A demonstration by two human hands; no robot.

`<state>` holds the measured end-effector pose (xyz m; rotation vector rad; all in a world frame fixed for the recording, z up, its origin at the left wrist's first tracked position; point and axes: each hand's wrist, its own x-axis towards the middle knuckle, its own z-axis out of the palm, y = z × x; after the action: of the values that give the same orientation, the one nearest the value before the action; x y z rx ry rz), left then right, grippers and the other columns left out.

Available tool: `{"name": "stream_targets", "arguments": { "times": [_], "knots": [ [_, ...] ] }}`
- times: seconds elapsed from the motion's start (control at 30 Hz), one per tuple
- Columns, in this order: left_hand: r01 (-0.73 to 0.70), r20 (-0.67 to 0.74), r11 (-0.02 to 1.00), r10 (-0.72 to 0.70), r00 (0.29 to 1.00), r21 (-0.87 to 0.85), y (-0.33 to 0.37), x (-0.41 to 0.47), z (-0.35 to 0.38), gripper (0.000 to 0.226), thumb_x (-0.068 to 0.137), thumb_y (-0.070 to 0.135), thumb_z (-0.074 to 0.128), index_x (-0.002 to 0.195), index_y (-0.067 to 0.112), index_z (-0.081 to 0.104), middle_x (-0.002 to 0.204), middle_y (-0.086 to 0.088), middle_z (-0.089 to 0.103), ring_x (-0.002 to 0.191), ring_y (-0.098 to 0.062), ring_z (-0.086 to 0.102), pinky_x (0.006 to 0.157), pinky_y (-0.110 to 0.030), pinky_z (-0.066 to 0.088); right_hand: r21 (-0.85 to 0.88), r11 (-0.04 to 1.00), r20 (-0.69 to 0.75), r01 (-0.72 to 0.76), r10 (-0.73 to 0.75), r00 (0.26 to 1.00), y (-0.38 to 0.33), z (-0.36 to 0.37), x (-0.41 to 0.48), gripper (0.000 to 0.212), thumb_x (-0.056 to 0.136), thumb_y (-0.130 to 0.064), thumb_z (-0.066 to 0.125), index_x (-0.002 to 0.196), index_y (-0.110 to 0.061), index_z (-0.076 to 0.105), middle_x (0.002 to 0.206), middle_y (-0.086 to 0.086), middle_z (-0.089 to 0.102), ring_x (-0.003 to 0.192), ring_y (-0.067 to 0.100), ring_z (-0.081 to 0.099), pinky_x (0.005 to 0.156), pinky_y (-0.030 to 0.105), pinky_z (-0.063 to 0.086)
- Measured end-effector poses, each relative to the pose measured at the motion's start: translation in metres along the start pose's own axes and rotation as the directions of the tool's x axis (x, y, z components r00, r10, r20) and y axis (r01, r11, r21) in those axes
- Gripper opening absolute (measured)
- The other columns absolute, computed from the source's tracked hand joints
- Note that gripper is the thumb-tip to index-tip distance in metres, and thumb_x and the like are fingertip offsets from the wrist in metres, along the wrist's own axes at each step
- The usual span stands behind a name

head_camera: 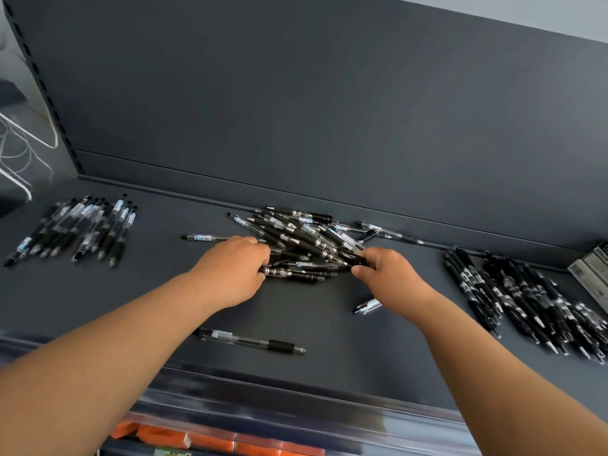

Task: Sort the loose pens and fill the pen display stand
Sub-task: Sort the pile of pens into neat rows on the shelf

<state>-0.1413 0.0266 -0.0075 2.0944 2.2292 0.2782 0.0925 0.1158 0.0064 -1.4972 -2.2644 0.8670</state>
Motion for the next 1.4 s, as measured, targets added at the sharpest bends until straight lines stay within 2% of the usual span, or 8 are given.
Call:
{"name": "stream_targets", "arguments": {
  "times": [0.17,0.37,0.57,0.8,1.03,1.23,1.3,1.4],
  "knots": [
    [-0.009,0.038,1.0,0.008,0.999,0.016,0.007,0.001,0.002,0.018,0.093,0.031,0.054,0.108,0.022,0.056,0.108,0.007,0.053,0.102,-0.016,0.051,0.082,-0.029,0.044,0.059,0.998,-0.011,0.007,-0.007,1.0,0.0,-0.006,-0.004,0.014,0.093,-0.017,0.055,0.079,-0.017,0.056,0.061,-0.001,0.045,0.054,0.013,0.038,0.056,0.027,0.033],
    [-0.03,0.075,0.999,0.027,0.997,0.035,0.008,0.006,-0.005,0.019,0.095,0.026,0.051,0.102,0.013,0.063,0.098,0.002,0.054,0.093,-0.018,0.052,0.079,-0.034,0.046,0.056,0.998,-0.029,0.007,-0.005,1.0,0.005,-0.016,-0.007,0.011,0.093,-0.018,0.055,0.084,-0.012,0.058,0.058,-0.003,0.04,0.051,0.012,0.035,0.051,0.025,0.03],
    [-0.105,-0.059,0.995,0.104,0.993,-0.004,0.02,0.014,-0.027,0.014,0.094,0.027,0.053,0.101,0.023,0.064,0.097,0.009,0.055,0.102,-0.017,0.048,0.085,-0.032,0.04,0.088,0.996,-0.075,0.019,-0.012,0.997,0.014,-0.032,-0.013,0.012,0.093,-0.018,0.055,0.083,-0.013,0.06,0.059,-0.002,0.043,0.052,0.013,0.037,0.051,0.026,0.031],
    [-0.196,-0.142,0.98,0.197,0.97,0.021,0.084,0.04,-0.029,0.015,0.094,0.027,0.053,0.1,0.022,0.065,0.095,0.005,0.056,0.093,-0.018,0.047,0.082,-0.034,0.04,0.067,0.998,-0.192,-0.012,0.025,0.981,0.048,-0.074,-0.029,0.024,0.093,-0.017,0.056,0.07,-0.022,0.051,0.056,-0.003,0.043,0.05,0.012,0.038,0.048,0.024,0.029],
    [-0.206,-0.106,0.974,0.197,0.975,-0.089,0.178,0.072,-0.008,0.014,0.094,0.024,0.051,0.095,0.018,0.064,0.093,0.002,0.054,0.093,-0.021,0.051,0.078,-0.035,0.044,-0.011,0.984,-0.334,-0.175,0.161,0.929,0.117,-0.13,-0.059,0.014,0.093,-0.021,0.055,0.083,-0.012,0.058,0.061,0.002,0.054,0.054,0.015,0.048,0.049,0.025,0.033],
    [-0.092,-0.061,0.988,0.085,0.995,-0.12,0.255,0.088,0.018,0.019,0.093,0.023,0.049,0.087,0.011,0.063,0.087,-0.003,0.058,0.086,-0.024,0.053,0.065,-0.031,0.036,-0.024,0.945,-0.433,-0.327,0.285,0.855,0.177,-0.164,-0.073,0.018,0.092,-0.02,0.055,0.082,-0.005,0.056,0.063,0.005,0.054,0.067,0.029,0.055,0.059,0.03,0.039],
    [0.005,-0.006,0.986,-0.006,1.0,-0.166,0.278,0.092,0.024,0.022,0.093,0.024,0.049,0.078,0.01,0.058,0.079,-0.004,0.058,0.077,-0.026,0.054,0.059,-0.031,0.036,-0.024,0.935,-0.439,-0.354,0.308,0.844,0.191,-0.169,-0.075,0.018,0.092,-0.021,0.055,0.082,-0.005,0.056,0.065,0.006,0.055,0.07,0.031,0.056,0.059,0.03,0.038],
    [0.187,0.141,0.926,-0.148,0.979,-0.328,0.312,0.104,0.033,0.03,0.089,0.019,0.052,0.061,0.011,0.042,0.059,-0.003,0.042,0.055,-0.022,0.039,0.048,-0.027,0.025,-0.039,0.929,-0.44,-0.368,0.315,0.841,0.202,-0.171,-0.073,0.018,0.092,-0.022,0.054,0.087,-0.005,0.057,0.072,0.006,0.057,0.077,0.031,0.057,0.062,0.031,0.037]
  ]
}}
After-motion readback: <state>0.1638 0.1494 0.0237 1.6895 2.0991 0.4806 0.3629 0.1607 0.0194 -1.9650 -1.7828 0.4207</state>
